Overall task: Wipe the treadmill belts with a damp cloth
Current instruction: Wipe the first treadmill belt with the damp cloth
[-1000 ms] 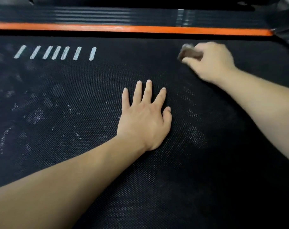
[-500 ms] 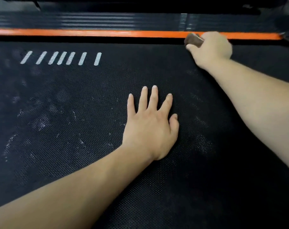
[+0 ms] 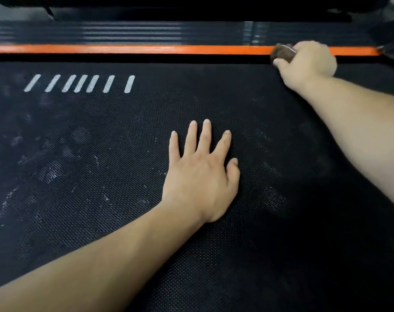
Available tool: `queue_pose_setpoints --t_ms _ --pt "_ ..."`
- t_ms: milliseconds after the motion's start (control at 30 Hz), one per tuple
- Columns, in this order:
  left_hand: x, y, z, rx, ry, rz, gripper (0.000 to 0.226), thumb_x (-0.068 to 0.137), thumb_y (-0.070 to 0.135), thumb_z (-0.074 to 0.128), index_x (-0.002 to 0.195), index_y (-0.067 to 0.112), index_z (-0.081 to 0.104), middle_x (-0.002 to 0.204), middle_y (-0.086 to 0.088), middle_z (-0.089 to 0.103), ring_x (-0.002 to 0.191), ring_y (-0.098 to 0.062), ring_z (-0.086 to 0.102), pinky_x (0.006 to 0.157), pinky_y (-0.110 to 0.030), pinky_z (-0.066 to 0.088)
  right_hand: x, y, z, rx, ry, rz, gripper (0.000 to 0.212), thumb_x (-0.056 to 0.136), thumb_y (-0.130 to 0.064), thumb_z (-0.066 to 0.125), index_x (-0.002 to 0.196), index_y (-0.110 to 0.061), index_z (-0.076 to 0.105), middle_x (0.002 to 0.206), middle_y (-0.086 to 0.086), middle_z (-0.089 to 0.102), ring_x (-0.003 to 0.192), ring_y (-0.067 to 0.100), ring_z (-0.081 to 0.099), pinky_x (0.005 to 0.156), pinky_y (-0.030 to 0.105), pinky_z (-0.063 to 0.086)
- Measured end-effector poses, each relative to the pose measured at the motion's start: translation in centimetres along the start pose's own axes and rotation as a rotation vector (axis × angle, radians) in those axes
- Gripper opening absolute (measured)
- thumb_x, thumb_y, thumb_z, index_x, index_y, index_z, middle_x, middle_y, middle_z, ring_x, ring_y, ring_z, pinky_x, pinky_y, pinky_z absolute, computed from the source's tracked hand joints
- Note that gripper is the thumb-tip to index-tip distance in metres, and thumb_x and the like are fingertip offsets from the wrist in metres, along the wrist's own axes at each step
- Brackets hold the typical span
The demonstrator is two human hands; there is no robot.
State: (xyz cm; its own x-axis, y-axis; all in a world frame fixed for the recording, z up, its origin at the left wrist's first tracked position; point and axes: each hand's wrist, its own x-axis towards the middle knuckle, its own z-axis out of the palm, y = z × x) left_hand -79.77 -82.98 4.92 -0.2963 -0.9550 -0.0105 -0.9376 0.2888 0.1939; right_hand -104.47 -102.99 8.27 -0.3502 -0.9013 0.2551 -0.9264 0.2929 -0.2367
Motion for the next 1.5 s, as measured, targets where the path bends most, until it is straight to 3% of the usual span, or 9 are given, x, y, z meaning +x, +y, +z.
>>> queue_pose_setpoints --t_ms 100,267,433,667,833,1033,1167,1367,1500 --pt "0.0 0.1 0.0 0.012 -0.008 -0.005 0.067 0.101 0.055 0.01 0.165 0.034 0.01 0.174 -0.006 -0.001 0.159 -0.028 -0.011 0.126 -0.057 -0.006 -1.2 -0.9 0.0 0.039 -0.024 0.023 0.047 0.089 -0.06 0.062 0.106 -0.017 0.069 0.105 0.009 0.07 0.102 0.035 0.064 0.079 0.039 0.048" --pt "0.1 0.1 -0.1 0.011 -0.01 -0.01 0.068 0.099 0.056 0.009 0.165 0.035 0.01 0.174 -0.006 -0.001 0.159 -0.027 -0.011 0.126 -0.057 -0.006 -3.6 -1.4 0.2 0.076 -0.13 -0.247 0.044 0.088 -0.065 0.059 0.085 -0.021 0.063 0.087 0.001 0.064 0.085 0.027 0.056 0.073 0.036 0.046" --pt "0.0 0.2 -0.1 0.013 -0.005 -0.011 0.068 0.1 0.056 0.009 0.165 0.035 0.011 0.174 -0.006 -0.001 0.159 -0.027 -0.011 0.126 -0.057 -0.006 -0.6 3.7 -2.0 0.004 0.001 0.154 0.055 0.087 -0.062 0.061 0.116 -0.016 0.068 0.113 0.012 0.071 0.11 0.038 0.064 0.091 0.044 0.052" --pt "0.0 0.3 0.0 0.027 -0.006 -0.019 0.068 0.1 0.058 0.007 0.164 0.035 0.01 0.174 -0.007 0.0 0.159 -0.028 -0.01 0.126 -0.057 -0.007 -5.8 3.3 -2.3 0.047 -0.134 -0.243 0.041 0.09 -0.061 0.059 0.086 -0.02 0.062 0.094 0.007 0.066 0.093 0.035 0.061 0.073 0.04 0.048" --pt "0.1 0.1 0.1 0.016 -0.001 -0.02 0.066 0.102 0.059 0.011 0.164 0.035 0.012 0.174 -0.006 0.002 0.159 -0.027 -0.009 0.127 -0.056 -0.007 -4.2 4.2 -3.0 0.021 -0.013 0.025 0.044 0.09 -0.06 0.06 0.098 -0.017 0.067 0.103 0.011 0.07 0.099 0.037 0.064 0.074 0.037 0.045" --pt "0.1 0.1 0.0 0.013 -0.009 -0.019 0.067 0.101 0.06 0.01 0.164 0.036 0.013 0.174 -0.005 0.002 0.16 -0.027 -0.008 0.127 -0.055 -0.007 -10.1 4.6 -3.7 0.005 -0.117 -0.33 0.039 0.092 -0.058 0.059 0.082 -0.02 0.058 0.087 0.005 0.057 0.082 0.03 0.056 0.071 0.039 0.046" --pt "0.1 0.1 0.0 0.008 -0.008 -0.023 0.064 0.105 0.058 0.016 0.164 0.036 0.013 0.174 -0.005 0.002 0.16 -0.026 -0.009 0.127 -0.054 -0.008 -9.0 6.9 -4.9 -0.031 -0.024 -0.059 0.047 0.092 -0.06 0.057 0.097 -0.014 0.066 0.103 0.013 0.066 0.096 0.039 0.062 0.077 0.041 0.048" --pt "0.2 0.1 0.0 0.008 -0.02 -0.026 0.064 0.104 0.059 0.016 0.164 0.036 0.014 0.174 -0.006 0.001 0.16 -0.026 -0.01 0.127 -0.055 -0.007 -16.8 6.0 -5.0 0.069 -0.141 -0.421 0.042 0.091 -0.056 0.062 0.074 -0.019 0.052 0.077 0.001 0.051 0.072 0.025 0.053 0.063 0.036 0.039" --pt "0.2 0.1 0.1 0.016 -0.016 -0.029 0.064 0.104 0.059 0.016 0.164 0.036 0.015 0.174 -0.006 0.002 0.16 -0.026 -0.008 0.127 -0.055 -0.006 -14.0 9.0 -5.5 -0.006 -0.05 -0.236 0.039 0.091 -0.058 0.06 0.078 -0.021 0.055 0.082 0.0 0.051 0.084 0.034 0.06 0.068 0.036 0.04"
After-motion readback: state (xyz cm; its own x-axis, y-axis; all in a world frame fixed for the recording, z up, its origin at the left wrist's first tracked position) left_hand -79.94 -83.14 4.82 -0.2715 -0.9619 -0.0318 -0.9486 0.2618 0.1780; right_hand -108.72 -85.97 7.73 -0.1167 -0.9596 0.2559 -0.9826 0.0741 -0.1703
